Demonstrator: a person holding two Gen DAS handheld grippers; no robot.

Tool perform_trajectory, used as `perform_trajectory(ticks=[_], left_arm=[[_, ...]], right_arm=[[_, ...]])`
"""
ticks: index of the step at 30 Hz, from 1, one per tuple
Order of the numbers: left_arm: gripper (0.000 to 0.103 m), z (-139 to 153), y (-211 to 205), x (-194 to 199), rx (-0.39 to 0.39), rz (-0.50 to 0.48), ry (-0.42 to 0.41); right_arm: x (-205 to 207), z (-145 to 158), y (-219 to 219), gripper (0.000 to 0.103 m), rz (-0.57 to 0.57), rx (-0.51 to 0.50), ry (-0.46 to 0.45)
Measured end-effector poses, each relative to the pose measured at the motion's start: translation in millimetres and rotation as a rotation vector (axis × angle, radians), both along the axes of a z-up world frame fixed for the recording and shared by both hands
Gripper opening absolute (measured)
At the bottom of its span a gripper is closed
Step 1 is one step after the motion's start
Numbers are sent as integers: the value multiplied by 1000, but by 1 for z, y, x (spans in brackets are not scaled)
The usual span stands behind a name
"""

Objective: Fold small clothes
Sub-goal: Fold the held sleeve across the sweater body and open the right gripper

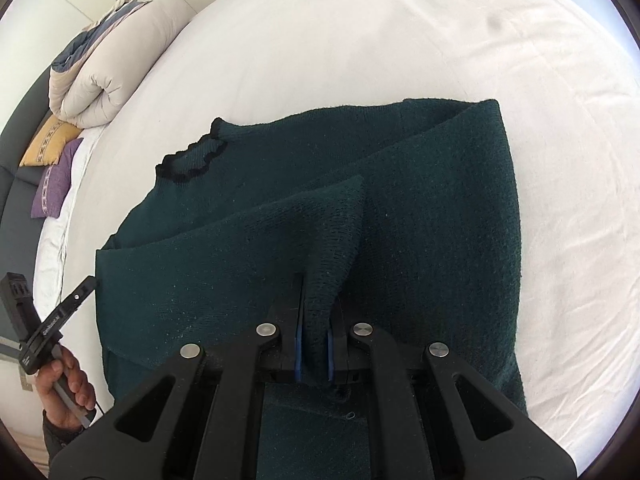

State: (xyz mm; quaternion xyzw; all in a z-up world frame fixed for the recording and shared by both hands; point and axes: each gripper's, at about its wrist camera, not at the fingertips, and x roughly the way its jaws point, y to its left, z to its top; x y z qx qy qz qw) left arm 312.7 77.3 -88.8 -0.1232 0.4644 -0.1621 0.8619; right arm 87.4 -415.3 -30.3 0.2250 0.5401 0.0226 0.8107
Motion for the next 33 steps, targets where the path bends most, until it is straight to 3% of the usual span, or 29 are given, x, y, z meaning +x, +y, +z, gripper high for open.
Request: perform_trajectory(ticks=[3,5,9,10,16,18,20,23,25,29,31,33], left_arm=[[16,-21,1,23,-45,-16,76],[5,-35,13,35,-98,18,94],[4,-66,55,52,-432,99,197],[4,-69,60,51,-470,102,203],[7,-46,46,17,-338,64,124],[25,-40,40,-2,-323,38,97],[30,-30,31,-24,-235,11,53],[46,-18,20,-55,-101,-35,-10],[63,-19,21,-72,-48,-38,18],[64,-17,29,-122,-21,-49,33],[65,-8,39,-156,-56,-31,26],[77,-4,48,-189,-114,-11,34]], right_arm=[[-2,-5,-4,7,-7,34,-3],[-3,-9,-11,7,-7,71,-3],[-4,-19,-23,7,-13,165,-17],[-4,-22,-27,7,-21,197,-22],[-14,-33,-40,7,-59,341,-67],[-19,-31,-39,7,-65,335,-87],[-23,-29,-37,7,-67,322,-104],[-31,-27,-41,8,-87,334,-112],[-36,-26,-47,8,-102,335,-112],[-50,-13,-65,11,-171,267,-119],[-63,-1,-75,19,-223,232,-141],[-84,12,-88,28,-264,234,-179]])
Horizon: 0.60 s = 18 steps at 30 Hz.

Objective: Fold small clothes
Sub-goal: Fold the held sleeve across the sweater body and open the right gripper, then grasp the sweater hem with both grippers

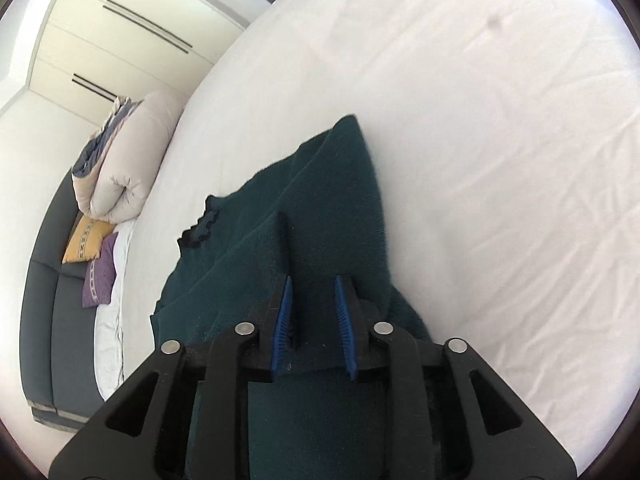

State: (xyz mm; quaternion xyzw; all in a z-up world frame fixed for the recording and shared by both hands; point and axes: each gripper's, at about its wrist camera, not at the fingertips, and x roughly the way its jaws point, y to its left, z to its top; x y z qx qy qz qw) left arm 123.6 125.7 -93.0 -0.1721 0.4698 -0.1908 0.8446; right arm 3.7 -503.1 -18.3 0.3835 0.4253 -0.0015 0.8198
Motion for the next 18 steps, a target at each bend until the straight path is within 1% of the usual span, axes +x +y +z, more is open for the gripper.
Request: perform_trajectory(ticks=[1,3,5,7,9,13,16,18], left_arm=[[79,0,3,-15,-2,6,4],[80,-2,5,-41,21,16,22],[80,-9,7,-61,24,7,57],[80,-14,11,-81,5,24,78],[80,-15,10,-98,8,19,77],[80,-13,13,-123,28,31,88],[80,-13,14,-133,29,42,108],[80,-13,13,-138,28,41,123]], right_arm=[[-14,6,-6,40,-19,14,-24],[-50,18,-17,60,-65,31,-66],[-86,26,-25,61,-85,36,-98],[-122,28,-28,61,-58,40,-102],[-152,27,-29,61,-13,27,-72],[-211,18,-23,61,48,-83,1],[-247,-1,-18,61,89,-102,76],[-266,-10,-12,60,122,-106,74]])
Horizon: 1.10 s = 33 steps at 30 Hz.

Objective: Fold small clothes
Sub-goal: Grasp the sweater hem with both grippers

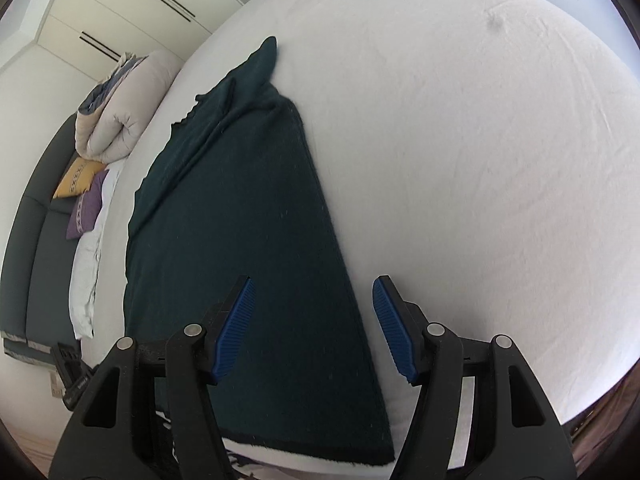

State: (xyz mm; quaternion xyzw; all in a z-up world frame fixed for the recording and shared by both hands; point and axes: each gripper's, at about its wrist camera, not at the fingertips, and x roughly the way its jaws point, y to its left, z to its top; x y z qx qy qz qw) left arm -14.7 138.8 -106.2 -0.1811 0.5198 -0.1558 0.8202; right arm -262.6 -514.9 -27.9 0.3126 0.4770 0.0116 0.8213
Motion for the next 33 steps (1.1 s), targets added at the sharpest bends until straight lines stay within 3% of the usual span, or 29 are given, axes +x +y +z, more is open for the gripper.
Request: perform_trajectory(ticks=[10,13,16,18,20,24,29,31,33], left_arm=[[77,-3,-2,-17,-28,-94,75],[70,-6,-4,-19,-30,-116,103],[55,-8,-1,-17,-57,-111,135],[31,-13,1,-16,-86,-104,169],[17,-16,2,-15,-92,-103,189],[9,-18,-2,-13,-106,-110,189],[7,-17,-7,-15,-110,-119,177],[7,-18,-6,-16,-118,-117,176],[7,-18,-6,-17,-124,-115,175]], right_arm=[[-49,-2,-8,60,4,141,-14],[-53,-2,-5,60,14,174,-3],[-52,0,2,59,35,160,15],[-53,1,4,59,45,158,24],[-51,1,3,59,44,167,32],[-50,0,-3,58,37,187,45],[-46,-4,-9,44,35,188,74],[-45,-7,-10,33,44,190,97],[-46,-10,-9,33,60,193,122]])
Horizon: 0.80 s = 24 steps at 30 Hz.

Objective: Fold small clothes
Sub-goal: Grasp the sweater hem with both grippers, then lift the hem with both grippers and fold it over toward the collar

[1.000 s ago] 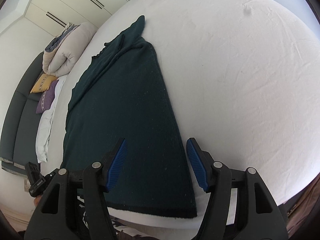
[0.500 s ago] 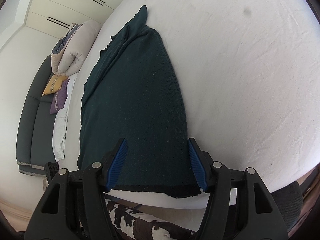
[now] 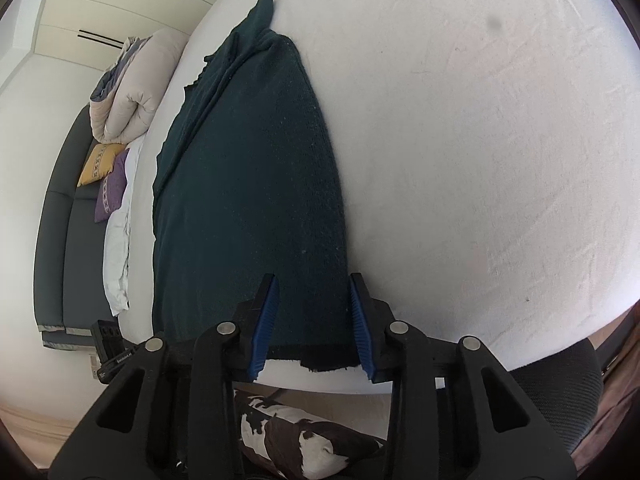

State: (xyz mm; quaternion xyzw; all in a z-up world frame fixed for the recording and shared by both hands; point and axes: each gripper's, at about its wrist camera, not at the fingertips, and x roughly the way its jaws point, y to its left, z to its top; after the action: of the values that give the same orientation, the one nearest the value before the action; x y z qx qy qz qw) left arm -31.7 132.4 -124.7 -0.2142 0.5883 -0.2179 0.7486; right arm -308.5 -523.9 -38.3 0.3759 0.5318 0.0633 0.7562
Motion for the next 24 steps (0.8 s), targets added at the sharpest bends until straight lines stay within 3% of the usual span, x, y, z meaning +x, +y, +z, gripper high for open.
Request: perform_trajectory(ticks=[6,11,18,24], left_arm=[[7,0,-1,-1,-13,5,-6],[6,-3,4,-2,-48,19,-7],[6,-4,9,-4,-81,33,-3],[6,-6,17,-3,-127,65,7]], right_arm=[[-6,-6,-7,33,-20,59,10],[-16,-21,-24,33,-109,236,20],[-21,-28,-29,34,-158,327,-44],[-29,-23,-39,17,-236,365,-135]])
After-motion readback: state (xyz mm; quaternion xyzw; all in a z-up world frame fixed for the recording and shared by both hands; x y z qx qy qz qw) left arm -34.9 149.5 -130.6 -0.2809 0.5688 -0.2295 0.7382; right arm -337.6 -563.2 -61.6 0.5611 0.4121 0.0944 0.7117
